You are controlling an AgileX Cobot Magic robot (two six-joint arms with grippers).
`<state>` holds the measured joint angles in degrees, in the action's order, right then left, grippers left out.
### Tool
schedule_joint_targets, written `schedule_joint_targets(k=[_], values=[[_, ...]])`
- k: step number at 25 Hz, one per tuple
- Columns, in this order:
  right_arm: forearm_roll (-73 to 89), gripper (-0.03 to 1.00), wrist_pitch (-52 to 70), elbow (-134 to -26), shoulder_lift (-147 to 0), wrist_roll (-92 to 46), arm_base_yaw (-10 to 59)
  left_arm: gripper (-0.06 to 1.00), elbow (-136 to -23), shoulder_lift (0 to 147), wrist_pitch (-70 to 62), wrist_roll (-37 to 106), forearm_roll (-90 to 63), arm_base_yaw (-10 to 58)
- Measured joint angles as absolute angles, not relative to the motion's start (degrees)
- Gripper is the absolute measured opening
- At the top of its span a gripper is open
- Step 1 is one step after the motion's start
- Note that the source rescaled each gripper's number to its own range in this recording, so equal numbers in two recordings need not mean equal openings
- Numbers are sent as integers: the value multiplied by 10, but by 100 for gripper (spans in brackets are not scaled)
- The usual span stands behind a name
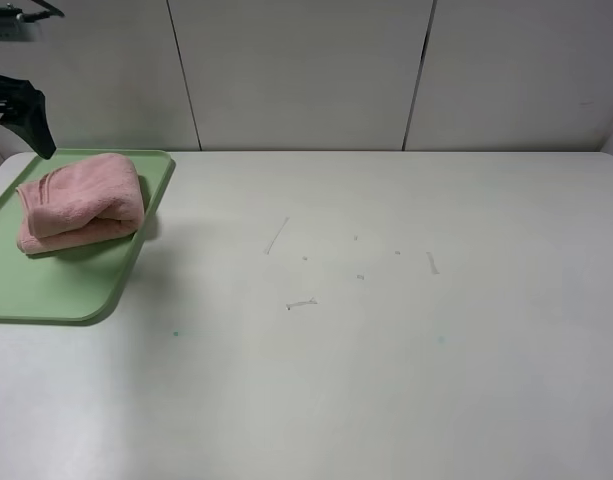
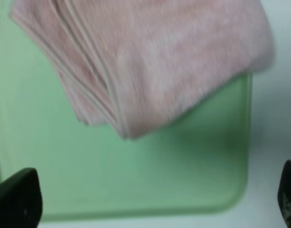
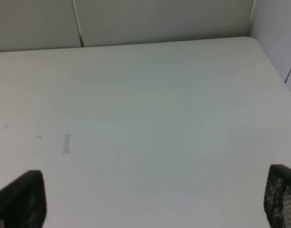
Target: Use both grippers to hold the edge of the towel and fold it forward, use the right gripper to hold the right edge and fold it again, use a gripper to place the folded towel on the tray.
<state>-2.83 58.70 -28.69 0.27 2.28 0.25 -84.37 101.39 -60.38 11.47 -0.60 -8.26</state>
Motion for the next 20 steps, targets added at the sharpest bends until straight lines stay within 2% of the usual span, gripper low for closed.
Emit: schedule_joint_targets(k=[5,20], values=[[-28,100,587,-287,3,23,2,100,-820,968,-629,115,-8,-83],[-28,100,587,-287,3,23,2,100,-655,751,-654,122,-9,-83]])
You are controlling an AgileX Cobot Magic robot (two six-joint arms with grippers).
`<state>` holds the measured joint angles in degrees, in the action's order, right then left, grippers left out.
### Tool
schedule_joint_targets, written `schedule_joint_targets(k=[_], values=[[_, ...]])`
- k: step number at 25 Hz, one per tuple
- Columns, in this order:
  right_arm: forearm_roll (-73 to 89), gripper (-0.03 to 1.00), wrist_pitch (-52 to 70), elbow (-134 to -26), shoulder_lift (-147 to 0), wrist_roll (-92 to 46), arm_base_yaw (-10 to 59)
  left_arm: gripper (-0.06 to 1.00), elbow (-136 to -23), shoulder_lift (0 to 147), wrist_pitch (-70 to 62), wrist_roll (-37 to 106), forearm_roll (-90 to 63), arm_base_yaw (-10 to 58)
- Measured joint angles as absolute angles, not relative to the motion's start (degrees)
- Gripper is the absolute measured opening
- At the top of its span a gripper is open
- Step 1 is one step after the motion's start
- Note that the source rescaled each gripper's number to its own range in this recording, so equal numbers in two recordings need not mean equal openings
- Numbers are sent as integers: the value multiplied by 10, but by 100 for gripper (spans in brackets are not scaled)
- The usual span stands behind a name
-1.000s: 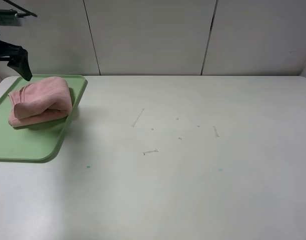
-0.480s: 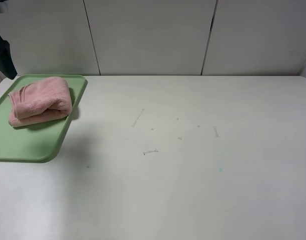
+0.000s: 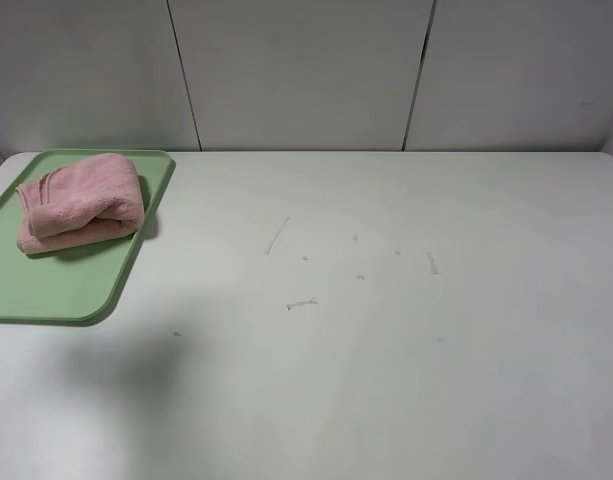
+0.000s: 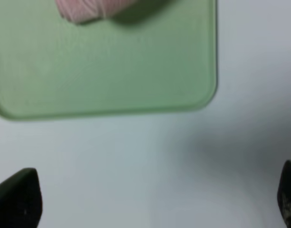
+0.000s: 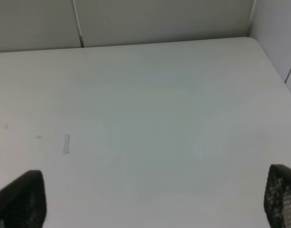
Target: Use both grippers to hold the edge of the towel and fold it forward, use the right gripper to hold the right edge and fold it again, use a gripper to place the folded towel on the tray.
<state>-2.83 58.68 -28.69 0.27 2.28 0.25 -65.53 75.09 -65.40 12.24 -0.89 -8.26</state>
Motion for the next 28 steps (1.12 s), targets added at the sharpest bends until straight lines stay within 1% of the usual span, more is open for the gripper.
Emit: schedule_joint_targets(k=[9,16,28], values=[[-28,100,587,-287,3,23,2,100,-564,619,-675,123,-65,-83],[-28,100,587,-287,3,23,2,100,-499,504,-681,114,-69,-83],[-28,100,587,-287,3,23,2,100,-450,263,-682,116,-52,-83]])
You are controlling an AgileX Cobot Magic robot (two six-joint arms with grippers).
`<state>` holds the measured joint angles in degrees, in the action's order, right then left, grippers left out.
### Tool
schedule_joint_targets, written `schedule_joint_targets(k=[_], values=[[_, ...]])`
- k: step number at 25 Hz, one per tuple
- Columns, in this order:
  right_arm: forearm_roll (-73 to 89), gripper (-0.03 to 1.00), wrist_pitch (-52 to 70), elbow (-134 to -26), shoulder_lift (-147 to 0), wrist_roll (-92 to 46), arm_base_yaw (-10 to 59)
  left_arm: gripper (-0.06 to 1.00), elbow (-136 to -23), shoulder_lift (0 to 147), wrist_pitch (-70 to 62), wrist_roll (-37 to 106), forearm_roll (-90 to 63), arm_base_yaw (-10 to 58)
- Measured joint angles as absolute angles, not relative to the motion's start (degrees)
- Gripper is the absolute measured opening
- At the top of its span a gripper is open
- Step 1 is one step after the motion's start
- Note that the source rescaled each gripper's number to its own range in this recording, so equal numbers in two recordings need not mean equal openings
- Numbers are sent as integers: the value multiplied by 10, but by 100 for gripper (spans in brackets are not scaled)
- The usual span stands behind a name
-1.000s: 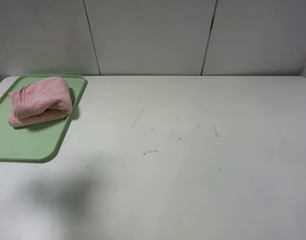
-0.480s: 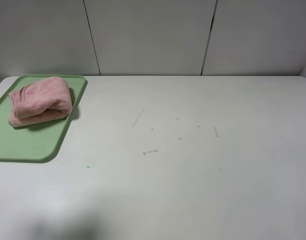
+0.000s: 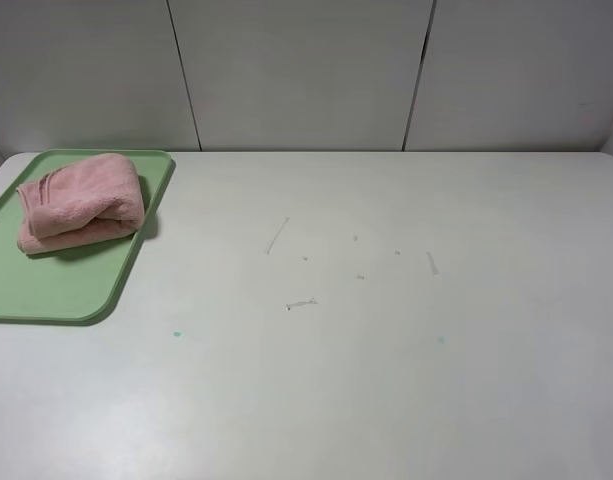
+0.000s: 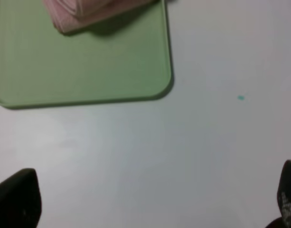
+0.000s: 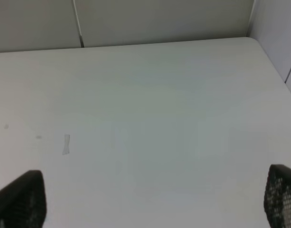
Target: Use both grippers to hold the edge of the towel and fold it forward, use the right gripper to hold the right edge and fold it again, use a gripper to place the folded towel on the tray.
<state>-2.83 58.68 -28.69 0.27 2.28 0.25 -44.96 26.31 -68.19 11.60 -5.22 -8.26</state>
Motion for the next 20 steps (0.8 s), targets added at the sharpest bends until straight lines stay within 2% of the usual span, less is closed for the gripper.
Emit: schedule_joint_targets(k=[13,20], values=[[-28,100,586,-287,3,23,2,100,-343,43,-635,117,-51,-81],[-28,100,586,-287,3,23,2,100,-284,-2,-604,102,-64,-18]])
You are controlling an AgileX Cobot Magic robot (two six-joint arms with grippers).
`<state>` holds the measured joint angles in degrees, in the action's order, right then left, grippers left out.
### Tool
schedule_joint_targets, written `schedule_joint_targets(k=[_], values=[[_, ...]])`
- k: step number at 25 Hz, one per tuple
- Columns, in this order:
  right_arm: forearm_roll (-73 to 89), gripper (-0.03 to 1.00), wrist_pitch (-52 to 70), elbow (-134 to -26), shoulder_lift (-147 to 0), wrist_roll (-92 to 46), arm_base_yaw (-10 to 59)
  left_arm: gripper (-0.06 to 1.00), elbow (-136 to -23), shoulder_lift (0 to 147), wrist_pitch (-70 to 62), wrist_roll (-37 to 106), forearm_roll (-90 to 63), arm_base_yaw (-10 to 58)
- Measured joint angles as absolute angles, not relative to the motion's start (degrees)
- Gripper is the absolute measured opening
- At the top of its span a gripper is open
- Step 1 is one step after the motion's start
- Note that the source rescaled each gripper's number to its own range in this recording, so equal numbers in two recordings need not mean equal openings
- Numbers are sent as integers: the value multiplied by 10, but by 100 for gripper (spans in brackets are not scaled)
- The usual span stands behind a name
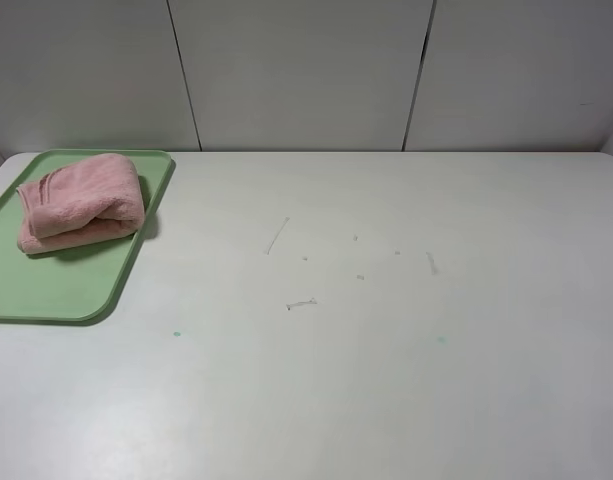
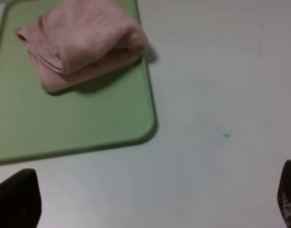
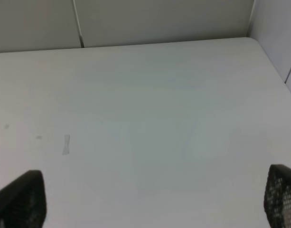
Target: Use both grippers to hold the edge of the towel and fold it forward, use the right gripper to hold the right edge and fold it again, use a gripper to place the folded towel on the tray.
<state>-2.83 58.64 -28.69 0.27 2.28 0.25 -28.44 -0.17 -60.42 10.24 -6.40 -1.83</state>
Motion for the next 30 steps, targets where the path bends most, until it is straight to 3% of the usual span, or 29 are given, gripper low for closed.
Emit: schedule_joint_targets(k=[5,30], values=[[-28,100,586,-287,3,23,2,100,-280,-4,-608,84,-60,12],[-28,100,586,-287,3,23,2,100,-280,-4,-608,83,-57,13]])
